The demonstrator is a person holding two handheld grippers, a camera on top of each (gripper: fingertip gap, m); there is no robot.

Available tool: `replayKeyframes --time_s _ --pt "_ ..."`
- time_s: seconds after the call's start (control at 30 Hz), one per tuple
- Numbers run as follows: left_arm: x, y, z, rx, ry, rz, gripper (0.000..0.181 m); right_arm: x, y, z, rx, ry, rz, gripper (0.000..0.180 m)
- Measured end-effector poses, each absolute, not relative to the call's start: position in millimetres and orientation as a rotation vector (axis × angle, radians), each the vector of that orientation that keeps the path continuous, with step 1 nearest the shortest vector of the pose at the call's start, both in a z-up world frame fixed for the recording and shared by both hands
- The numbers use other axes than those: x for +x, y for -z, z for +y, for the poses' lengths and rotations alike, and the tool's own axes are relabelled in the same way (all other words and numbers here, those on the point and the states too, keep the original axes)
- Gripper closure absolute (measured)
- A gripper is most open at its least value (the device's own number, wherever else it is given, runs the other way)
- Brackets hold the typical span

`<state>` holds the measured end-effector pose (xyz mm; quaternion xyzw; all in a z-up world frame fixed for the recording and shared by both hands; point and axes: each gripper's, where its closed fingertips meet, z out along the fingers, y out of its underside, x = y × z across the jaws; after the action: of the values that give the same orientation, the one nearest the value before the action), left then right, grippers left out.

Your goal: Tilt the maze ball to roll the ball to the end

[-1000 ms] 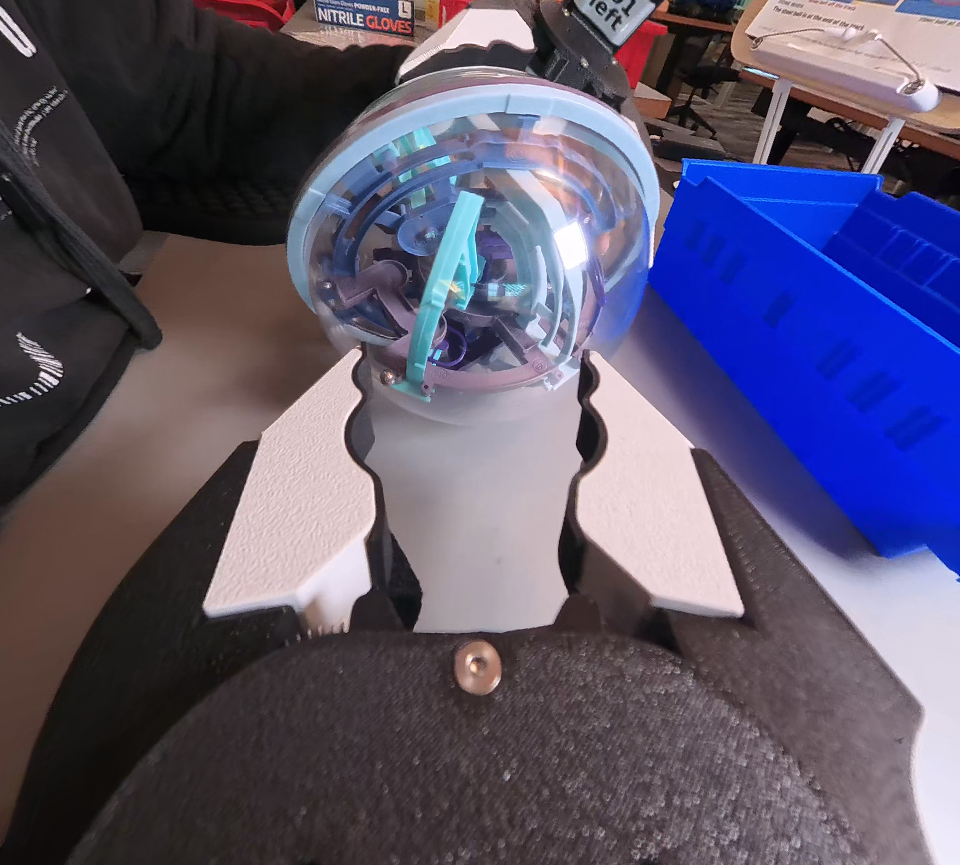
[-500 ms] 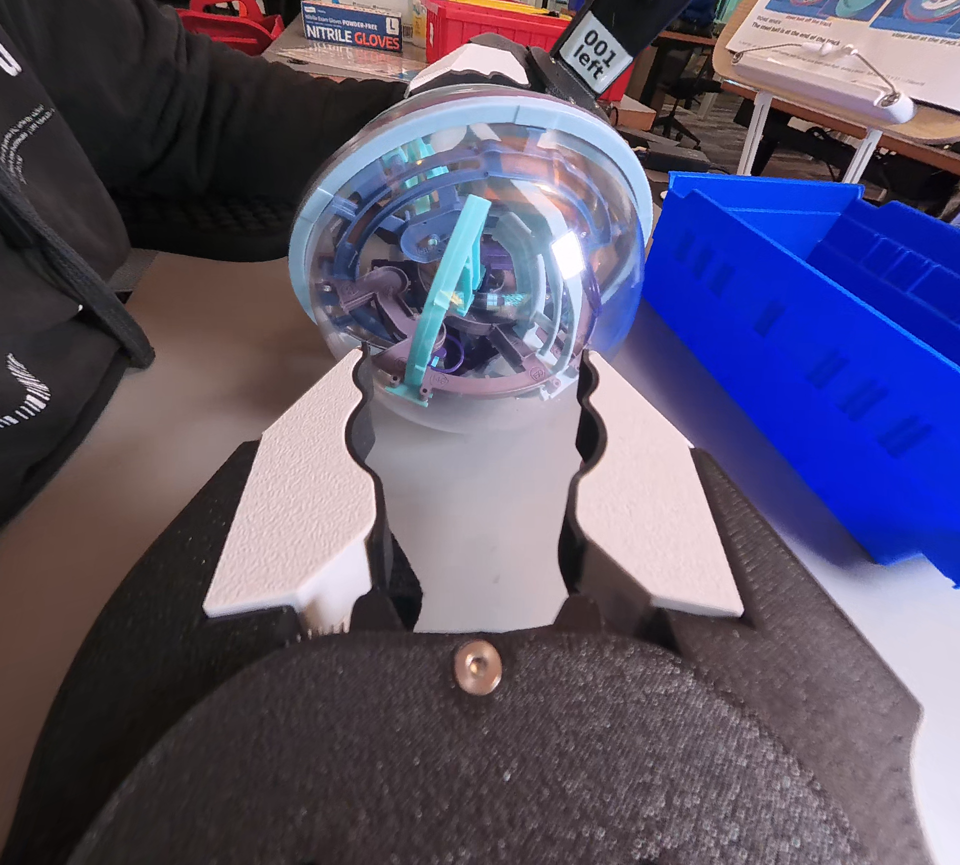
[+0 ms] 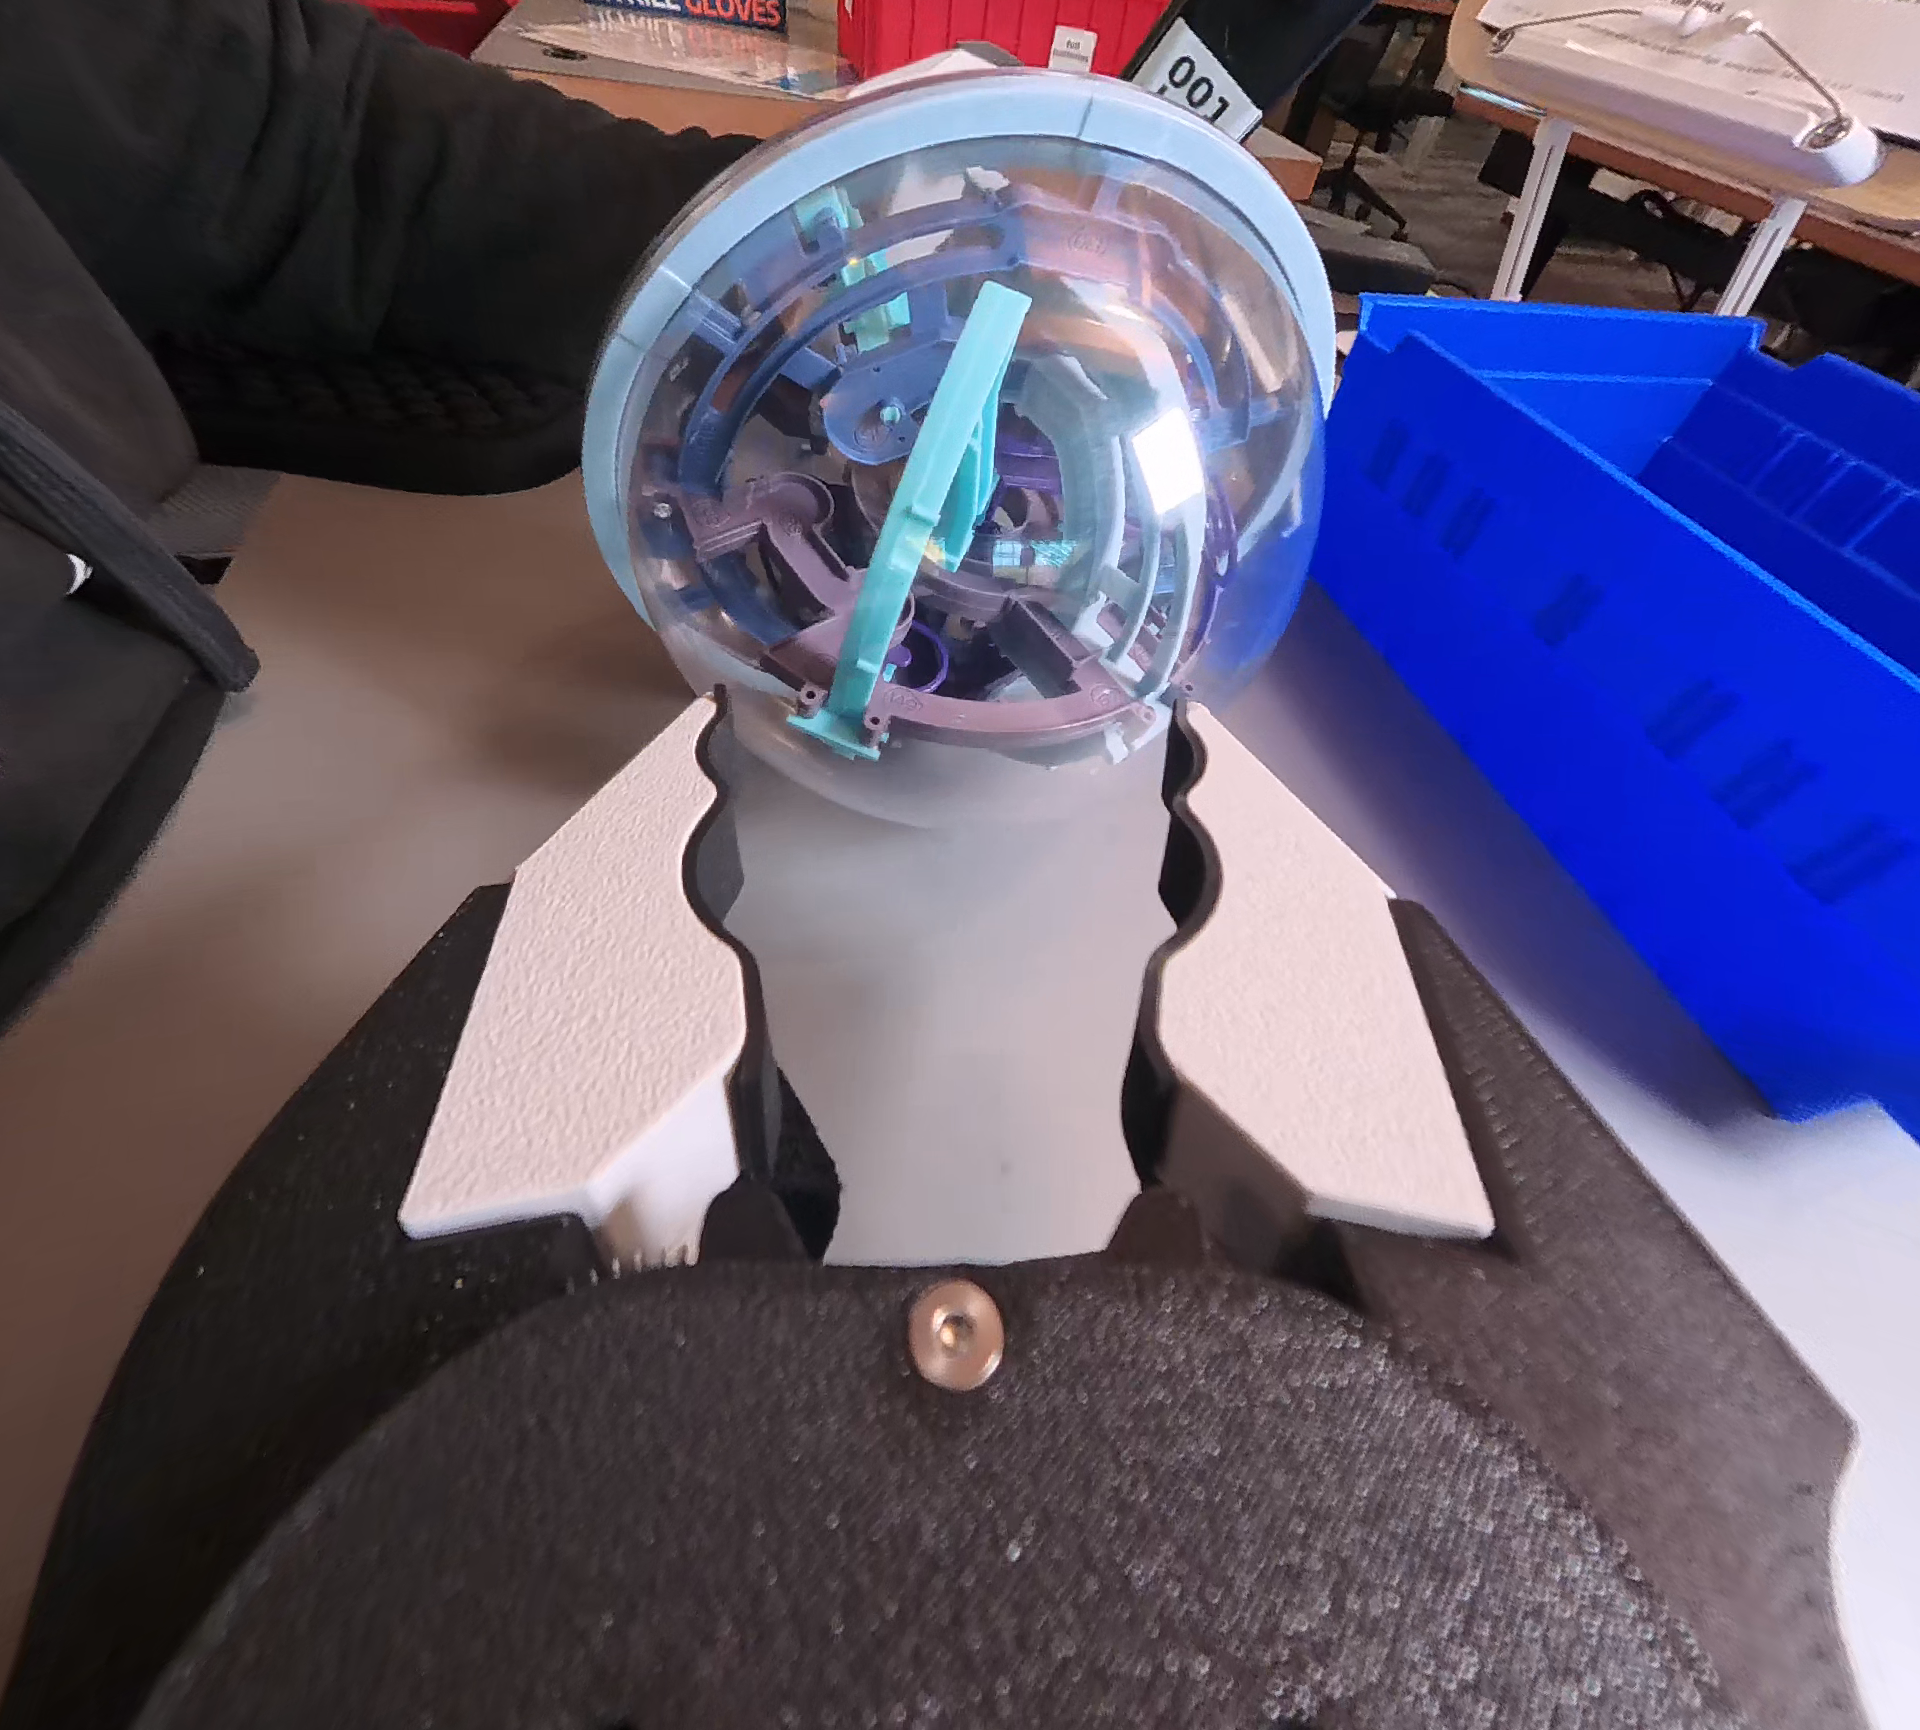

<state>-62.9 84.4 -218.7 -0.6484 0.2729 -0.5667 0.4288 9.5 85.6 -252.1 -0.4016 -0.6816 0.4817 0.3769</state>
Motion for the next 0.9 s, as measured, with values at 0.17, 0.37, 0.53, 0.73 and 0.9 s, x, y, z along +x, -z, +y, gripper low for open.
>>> replayKeyframes --time_s 0.17,0.37,0.53,0.73,0.9 --pt "-65.3 218.2 79.5 -1.601 1.391 0.701 0.041 4.4 248.9 83.3 -1.038 -1.210 -1.729 0.097" --pt "-60.0 214.4 71.8 -1.518 1.415 0.739 0.042 -0.9 254.8 72.7 -1.053 -1.227 -1.771 0.077" --pt "-42.9 209.4 67.4 -1.468 1.446 0.791 0.044 -7.0 265.6 60.8 -1.059 -1.198 -1.849 0.057" --pt "-48.9 200.2 69.1 -1.541 1.304 0.781 0.069 -7.0 270.3 63.9 -1.092 -1.176 -1.837 0.062" --pt "-76.3 193.3 49.4 -1.626 1.078 0.663 0.051 -9.5 268.4 66.2 -1.089 -1.161 -1.806 0.074"
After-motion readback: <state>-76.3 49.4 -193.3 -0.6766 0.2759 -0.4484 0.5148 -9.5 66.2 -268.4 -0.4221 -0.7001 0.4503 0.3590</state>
